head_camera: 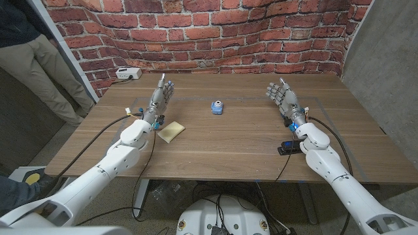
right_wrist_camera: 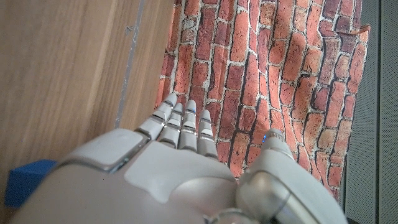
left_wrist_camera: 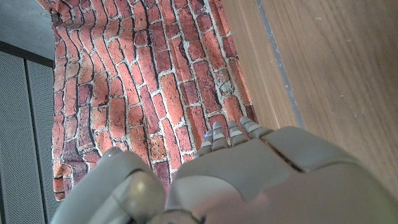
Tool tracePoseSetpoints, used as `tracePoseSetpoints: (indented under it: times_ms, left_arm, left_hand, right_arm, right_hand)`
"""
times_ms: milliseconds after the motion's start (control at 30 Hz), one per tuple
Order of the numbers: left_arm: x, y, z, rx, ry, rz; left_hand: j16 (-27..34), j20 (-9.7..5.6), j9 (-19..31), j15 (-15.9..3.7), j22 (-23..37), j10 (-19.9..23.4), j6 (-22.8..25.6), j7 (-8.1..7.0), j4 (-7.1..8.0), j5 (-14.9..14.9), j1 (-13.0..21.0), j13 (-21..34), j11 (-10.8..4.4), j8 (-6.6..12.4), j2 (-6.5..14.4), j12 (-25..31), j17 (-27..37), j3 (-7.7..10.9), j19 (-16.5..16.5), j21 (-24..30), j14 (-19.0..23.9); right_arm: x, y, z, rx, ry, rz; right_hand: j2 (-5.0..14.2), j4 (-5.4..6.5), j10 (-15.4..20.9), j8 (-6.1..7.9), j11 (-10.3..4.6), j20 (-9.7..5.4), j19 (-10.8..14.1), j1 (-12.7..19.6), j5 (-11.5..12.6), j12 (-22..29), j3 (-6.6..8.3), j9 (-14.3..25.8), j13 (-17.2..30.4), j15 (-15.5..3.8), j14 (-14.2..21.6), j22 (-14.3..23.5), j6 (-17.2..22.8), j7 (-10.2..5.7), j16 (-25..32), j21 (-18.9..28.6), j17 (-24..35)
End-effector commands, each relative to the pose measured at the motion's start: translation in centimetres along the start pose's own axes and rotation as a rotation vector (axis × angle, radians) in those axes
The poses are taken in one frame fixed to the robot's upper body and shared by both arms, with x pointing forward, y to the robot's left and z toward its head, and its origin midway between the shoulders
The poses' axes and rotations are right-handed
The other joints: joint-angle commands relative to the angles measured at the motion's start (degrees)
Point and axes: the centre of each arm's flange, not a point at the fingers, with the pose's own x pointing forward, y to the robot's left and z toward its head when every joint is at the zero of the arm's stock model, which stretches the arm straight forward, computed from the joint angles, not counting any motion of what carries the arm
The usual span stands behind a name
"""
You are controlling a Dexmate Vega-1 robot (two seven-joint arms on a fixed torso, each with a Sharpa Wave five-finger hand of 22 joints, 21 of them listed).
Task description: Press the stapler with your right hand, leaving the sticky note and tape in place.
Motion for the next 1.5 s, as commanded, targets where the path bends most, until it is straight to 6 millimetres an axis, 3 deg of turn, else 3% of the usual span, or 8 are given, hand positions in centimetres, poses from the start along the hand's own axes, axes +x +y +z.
tracePoseSetpoints:
  times_ms: [33,567,1500]
  left_arm:
    - [-0.2,0.4,0.9,0.023,0.0,-0.017]
    - [0.8,0.6,1.7,0.059,-0.002,-0.054]
    - [1.6,0.0,1.7,0.071,-0.01,-0.067]
  left_hand:
    - [0.43,0.02,0.26,-0.07,0.17,0.91,0.88,0.24,-0.26,0.29,0.45,0.07,0.09,0.34,0.17,0.55,0.2,0.2,0.43,0.61,0.61]
    - [0.84,0.79,0.26,0.06,0.14,3.36,3.31,0.21,-0.61,0.05,1.44,0.08,0.25,0.78,1.11,1.03,0.19,0.23,2.93,1.14,3.47]
    - [1.03,0.31,0.27,0.21,0.01,6.53,6.81,0.52,-1.11,-0.44,2.79,0.09,0.64,1.25,2.03,1.43,0.2,0.17,5.6,1.33,6.74]
  right_arm:
    - [-2.3,0.2,1.4,-0.047,-0.017,0.0]
    - [-4.5,0.3,3.0,-0.104,-0.044,0.017]
    - [-10.0,1.6,5.4,-0.176,-0.103,0.025]
  right_hand:
    - [-0.33,0.06,0.86,0.5,-0.03,-0.17,0.8,-0.21,0.27,0.48,-0.04,0.17,0.25,-0.02,0.92,0.31,0.9,-0.18,0.61,0.3,0.16]
    - [-0.55,0.12,1.93,0.69,-0.29,0.27,1.87,-0.61,0.29,0.65,-0.32,0.18,0.25,-0.38,2.1,0.31,1.71,-0.54,0.7,0.3,0.16]
    - [-1.37,0.6,4.92,0.97,-0.73,0.03,4.57,-2.24,0.41,1.29,-1.39,0.28,0.31,-1.35,4.52,0.33,3.38,-1.8,0.88,0.43,0.24]
